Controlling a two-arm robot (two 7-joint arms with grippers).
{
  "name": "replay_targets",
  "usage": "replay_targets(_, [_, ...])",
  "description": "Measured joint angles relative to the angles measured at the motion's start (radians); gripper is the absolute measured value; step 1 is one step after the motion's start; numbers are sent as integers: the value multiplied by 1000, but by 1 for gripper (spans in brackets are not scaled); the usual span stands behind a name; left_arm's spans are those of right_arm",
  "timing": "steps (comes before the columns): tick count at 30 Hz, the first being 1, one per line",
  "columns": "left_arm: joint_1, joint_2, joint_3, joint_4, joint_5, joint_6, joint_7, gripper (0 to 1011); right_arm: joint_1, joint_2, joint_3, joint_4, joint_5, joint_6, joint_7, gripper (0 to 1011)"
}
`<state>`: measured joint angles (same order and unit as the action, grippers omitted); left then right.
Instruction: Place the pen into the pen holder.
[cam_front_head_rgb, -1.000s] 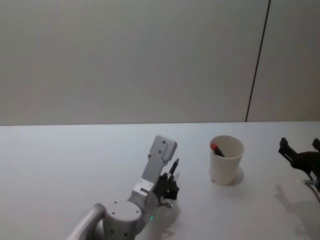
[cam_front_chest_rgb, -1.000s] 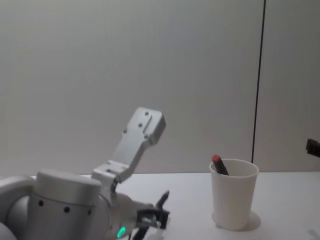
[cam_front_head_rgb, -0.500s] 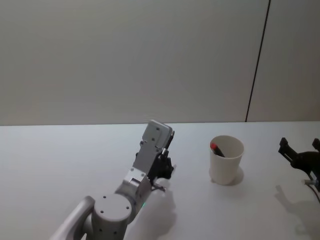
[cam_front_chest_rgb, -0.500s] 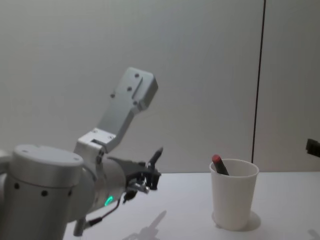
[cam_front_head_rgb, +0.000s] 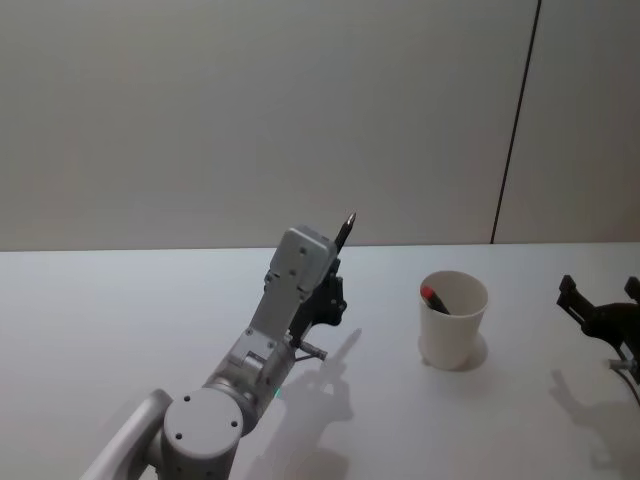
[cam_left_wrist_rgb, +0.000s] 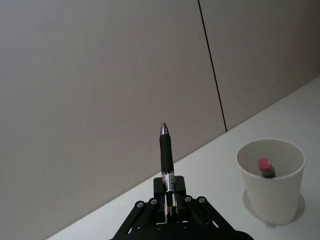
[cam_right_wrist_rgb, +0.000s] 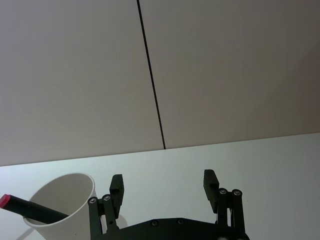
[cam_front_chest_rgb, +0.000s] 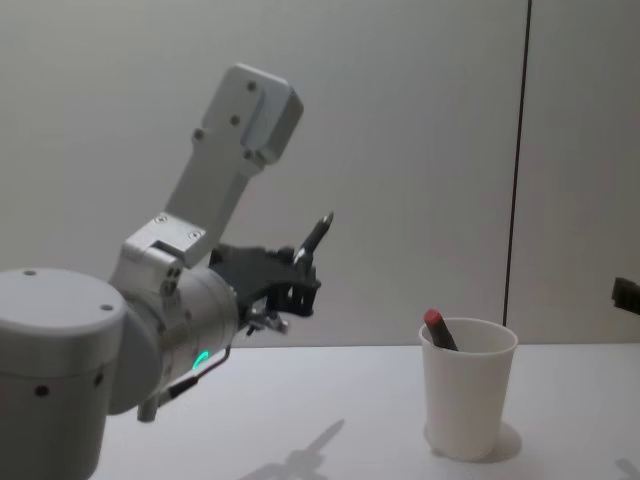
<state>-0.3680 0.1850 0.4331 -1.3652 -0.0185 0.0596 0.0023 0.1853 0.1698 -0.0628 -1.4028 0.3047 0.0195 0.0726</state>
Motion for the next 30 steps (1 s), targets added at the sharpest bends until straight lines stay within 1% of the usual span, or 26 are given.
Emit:
replay_targets(1, [1, 3, -2, -2, 5, -24, -5, 129, 0, 0, 0, 0, 0, 0, 0, 1001])
replay_targets(4, [3, 7, -4, -3, 12, -68, -14, 129, 0, 0, 0, 0, 0, 0, 0, 1001])
replay_targets(5, [3, 9, -6, -4, 16, -94, -19, 130, 0, 0, 0, 0, 0, 0, 0, 1001])
replay_targets(6, [3, 9, -6, -4, 16, -94, -19, 130, 0, 0, 0, 0, 0, 0, 0, 1001])
replay_targets(9, [4, 15, -11, -3, 24, -168, -39, 130, 0, 0, 0, 0, 0, 0, 0, 1001])
replay_targets(10, [4, 16, -12, -2, 25, -180, -43, 130, 0, 0, 0, 0, 0, 0, 0, 1001])
replay_targets(11, [3, 18, -13, 0, 27, -214, -53, 130, 0, 0, 0, 0, 0, 0, 0, 1001])
replay_targets(12, [3, 18, -13, 0, 27, -214, -53, 130, 0, 0, 0, 0, 0, 0, 0, 1001])
replay_targets(15, [-1, 22, -18, 10, 31, -293, -79, 130, 0, 0, 0, 0, 0, 0, 0, 1001])
replay_targets(18, [-6, 24, -21, 19, 32, -339, -98, 130, 0, 0, 0, 0, 0, 0, 0, 1001])
replay_targets(19, [-9, 25, -22, 25, 32, -375, -114, 130, 0, 0, 0, 0, 0, 0, 0, 1001])
replay_targets(21, [-13, 25, -24, 33, 32, -406, -130, 130, 0, 0, 0, 0, 0, 0, 0, 1001])
replay_targets(22, [-16, 26, -26, 40, 31, -437, -145, 130, 0, 0, 0, 0, 0, 0, 0, 1001])
replay_targets(27, [-30, 26, -31, 65, 21, -535, -206, 130, 0, 0, 0, 0, 0, 0, 0, 1001])
replay_targets(28, [-36, 26, -32, 73, 16, -564, -225, 130, 0, 0, 0, 0, 0, 0, 0, 1002])
replay_targets(30, [-42, 26, -34, 84, 10, -592, -246, 130, 0, 0, 0, 0, 0, 0, 0, 1002])
